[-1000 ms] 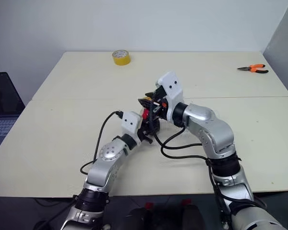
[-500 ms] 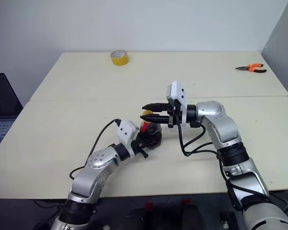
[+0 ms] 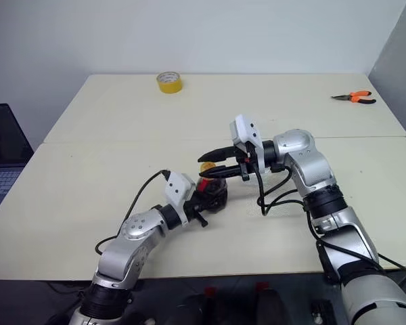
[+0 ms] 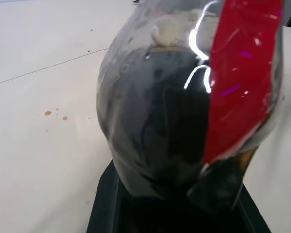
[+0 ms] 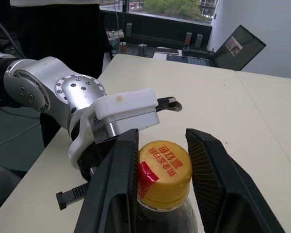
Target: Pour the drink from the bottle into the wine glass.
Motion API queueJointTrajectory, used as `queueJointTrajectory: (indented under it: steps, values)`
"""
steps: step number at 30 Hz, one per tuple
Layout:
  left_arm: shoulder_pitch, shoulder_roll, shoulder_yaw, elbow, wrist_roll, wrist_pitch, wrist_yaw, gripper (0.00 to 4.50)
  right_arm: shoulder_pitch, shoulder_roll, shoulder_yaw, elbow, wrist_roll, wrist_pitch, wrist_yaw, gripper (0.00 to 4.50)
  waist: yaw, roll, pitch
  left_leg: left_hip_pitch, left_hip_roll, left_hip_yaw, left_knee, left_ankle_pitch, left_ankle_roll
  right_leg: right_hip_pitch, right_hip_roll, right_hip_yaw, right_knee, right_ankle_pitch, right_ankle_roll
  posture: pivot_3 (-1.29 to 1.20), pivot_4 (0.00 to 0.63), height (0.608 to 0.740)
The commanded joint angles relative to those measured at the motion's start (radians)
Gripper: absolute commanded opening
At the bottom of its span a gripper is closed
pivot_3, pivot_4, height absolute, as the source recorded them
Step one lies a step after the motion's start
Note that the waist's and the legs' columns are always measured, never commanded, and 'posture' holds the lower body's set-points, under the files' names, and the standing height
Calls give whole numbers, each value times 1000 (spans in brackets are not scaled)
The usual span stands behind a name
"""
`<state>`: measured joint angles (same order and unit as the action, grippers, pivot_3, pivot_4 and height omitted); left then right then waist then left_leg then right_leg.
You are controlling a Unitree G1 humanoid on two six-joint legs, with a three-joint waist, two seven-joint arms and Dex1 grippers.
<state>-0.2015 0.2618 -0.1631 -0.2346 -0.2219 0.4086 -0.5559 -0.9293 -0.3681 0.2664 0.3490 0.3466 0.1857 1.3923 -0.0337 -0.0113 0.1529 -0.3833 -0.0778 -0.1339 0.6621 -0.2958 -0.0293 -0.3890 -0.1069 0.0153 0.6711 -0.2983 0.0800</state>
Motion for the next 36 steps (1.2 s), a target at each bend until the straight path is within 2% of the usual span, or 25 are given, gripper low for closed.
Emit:
queueJointTrajectory:
  steps: [1, 3, 13, 18, 22, 26, 31, 36]
  values:
    - [-19, -7, 16, -57, -22, -17, 4, 739, 5, 18, 32, 26, -53, 2, -7, 1204, 0, 0, 0, 0, 0, 0, 0, 0, 0, 0, 0, 0, 0, 0, 0, 0, 150, 740]
    - [-19, -6, 16, -56, -21, -16, 4, 739, 6, 19, 21, 22, -52, 11, -14, 1204, 0, 0, 0, 0, 0, 0, 0, 0, 0, 0, 0, 0, 0, 0, 0, 0, 150, 740]
    - [-10, -3, 18, -66, -15, -18, 18, 738, 27, 22, -75, -123, 9, 88, -96, 4476, 2, 0, 0, -2, 0, 0, 0, 0, 0, -1, -1, 0, 0, 0, 0, 0, 150, 740]
    - [6, 0, 23, -83, -14, -15, 36, 738, 38, 36, -141, -225, 37, 139, -216, 4500, 2, 0, 0, -2, -1, 0, 0, 0, 0, -1, -1, 0, 0, 0, 0, 0, 150, 740]
    - [20, -10, 39, -101, 1, -18, 83, 738, 58, 95, -231, -309, 53, 189, -438, 4500, 2, 0, 0, -2, 0, 0, 0, 0, 0, -2, -1, 0, 1, 0, 0, 0, 150, 740]
    - [38, -17, 42, -121, 4, -18, 116, 738, 87, 143, -242, -407, 31, 271, -620, 4500, 2, 0, 0, -2, -1, 0, 0, 0, 0, -2, -1, 1, 1, 0, 0, 0, 150, 740]
    - [37, -36, 44, -129, 11, -15, 159, 738, 214, 165, -65, -700, -27, 480, -783, 4500, 2, 0, 0, -3, -1, 0, 0, 0, 0, -4, -1, 1, 2, 0, 0, 0, 150, 740]
    - [21, -44, 36, -113, 16, -20, 165, 738, 219, 202, -8, -708, -55, 541, -860, 4500, 2, 0, 0, -3, -1, 0, 0, 0, -1, -6, 0, 1, 4, 0, 0, 0, 150, 740]
